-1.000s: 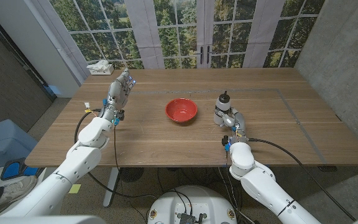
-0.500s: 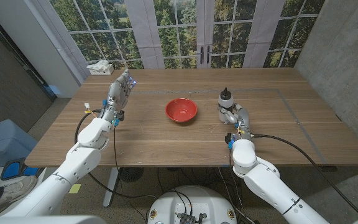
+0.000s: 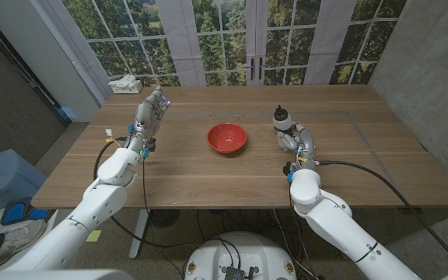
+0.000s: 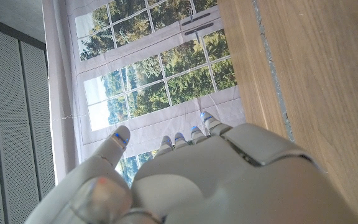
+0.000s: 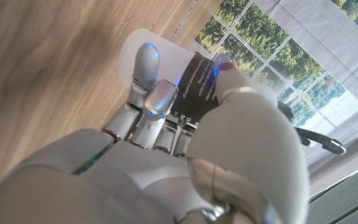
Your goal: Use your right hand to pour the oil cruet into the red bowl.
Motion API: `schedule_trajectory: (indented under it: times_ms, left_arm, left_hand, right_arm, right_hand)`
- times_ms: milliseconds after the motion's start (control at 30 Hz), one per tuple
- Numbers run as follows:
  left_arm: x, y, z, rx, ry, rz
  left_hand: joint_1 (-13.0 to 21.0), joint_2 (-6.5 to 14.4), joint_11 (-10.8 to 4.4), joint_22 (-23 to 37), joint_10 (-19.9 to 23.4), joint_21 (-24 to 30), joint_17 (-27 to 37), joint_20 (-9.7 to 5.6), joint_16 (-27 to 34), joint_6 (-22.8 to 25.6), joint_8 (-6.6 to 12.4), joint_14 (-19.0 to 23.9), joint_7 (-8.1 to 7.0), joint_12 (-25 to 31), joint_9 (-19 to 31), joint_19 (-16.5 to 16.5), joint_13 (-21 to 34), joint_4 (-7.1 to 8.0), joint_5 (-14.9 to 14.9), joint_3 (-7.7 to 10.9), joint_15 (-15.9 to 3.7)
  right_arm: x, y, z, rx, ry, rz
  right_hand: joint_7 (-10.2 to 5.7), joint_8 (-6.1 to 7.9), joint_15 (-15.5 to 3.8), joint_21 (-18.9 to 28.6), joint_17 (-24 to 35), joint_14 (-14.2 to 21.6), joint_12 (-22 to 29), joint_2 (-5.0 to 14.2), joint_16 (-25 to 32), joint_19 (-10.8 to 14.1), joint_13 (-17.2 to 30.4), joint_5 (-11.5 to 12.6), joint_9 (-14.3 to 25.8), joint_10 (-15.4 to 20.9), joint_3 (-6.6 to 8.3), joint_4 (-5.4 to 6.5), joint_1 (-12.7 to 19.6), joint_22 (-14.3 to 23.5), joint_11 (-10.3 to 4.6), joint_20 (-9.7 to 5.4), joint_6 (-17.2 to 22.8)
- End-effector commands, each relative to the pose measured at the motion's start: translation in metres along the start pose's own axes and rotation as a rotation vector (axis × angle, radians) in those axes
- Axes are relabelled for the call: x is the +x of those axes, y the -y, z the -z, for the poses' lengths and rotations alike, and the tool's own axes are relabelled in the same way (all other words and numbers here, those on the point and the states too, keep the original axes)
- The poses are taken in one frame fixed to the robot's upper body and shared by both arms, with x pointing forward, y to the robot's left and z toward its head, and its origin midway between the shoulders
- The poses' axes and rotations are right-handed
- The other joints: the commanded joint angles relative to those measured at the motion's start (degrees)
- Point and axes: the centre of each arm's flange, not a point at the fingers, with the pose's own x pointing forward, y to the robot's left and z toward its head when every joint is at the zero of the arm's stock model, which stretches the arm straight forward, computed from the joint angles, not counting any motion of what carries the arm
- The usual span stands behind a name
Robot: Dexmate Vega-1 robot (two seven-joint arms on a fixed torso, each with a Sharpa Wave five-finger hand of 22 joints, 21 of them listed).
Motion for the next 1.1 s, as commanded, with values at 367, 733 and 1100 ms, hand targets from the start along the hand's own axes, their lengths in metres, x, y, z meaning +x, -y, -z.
schedule_trajectory:
  times_ms: [367, 733, 1100]
  left_arm:
    - [-0.006, 0.000, 0.000, -0.004, 0.009, -0.009]
    - [-0.009, -0.002, -0.001, -0.008, 0.016, -0.015]
    - [-0.010, -0.002, 0.000, -0.013, 0.020, -0.014]
  left_hand:
    - [-0.27, 3.84, 0.18, 0.07, -3.15, -0.30, 0.17, -2.25, 0.20, -0.14, 0.23, -4.15, -0.16, 0.25, 0.17, 0.15, 0.15, -0.32, 0.20, 0.35, -5.04]
    - [-0.30, 3.84, 0.23, 0.07, -3.16, -0.47, 0.17, -2.22, 0.19, -0.15, 0.23, -4.14, -0.16, 0.23, 0.17, 0.18, 0.15, -0.33, 0.21, 0.38, -5.03]
    - [-0.30, 3.82, 0.18, 0.07, -3.18, -0.63, 0.14, -2.17, 0.18, -0.10, 0.24, -4.10, -0.17, 0.22, 0.16, 0.26, 0.14, -0.40, 0.22, 0.40, -5.09]
  right_arm:
    - [0.013, -0.008, -0.026, -0.223, 0.077, -0.001]
    - [0.014, -0.016, -0.045, -0.332, 0.135, -0.003]
    - [0.015, -0.025, -0.059, -0.452, 0.180, 0.026]
  right_hand:
    - [0.58, -0.20, -0.91, 0.19, 0.24, 0.50, 0.66, 5.69, 0.24, 0.54, 17.87, -0.03, 0.32, 7.99, 1.30, 1.48, 4.06, 0.15, -3.51, -5.35, 9.48]
    - [0.59, -0.14, -0.92, 0.09, 0.25, 0.56, 0.65, 5.81, 0.22, 0.39, 18.70, 0.00, 0.46, 8.04, 1.38, 1.44, 4.09, 0.16, -3.66, -5.37, 9.75]
    - [0.46, -0.28, -0.92, -0.01, 0.26, 0.58, 0.59, 5.84, 0.21, 0.32, 19.49, 0.04, 0.52, 8.07, 1.47, 1.37, 4.14, 0.05, -3.82, -5.37, 9.62]
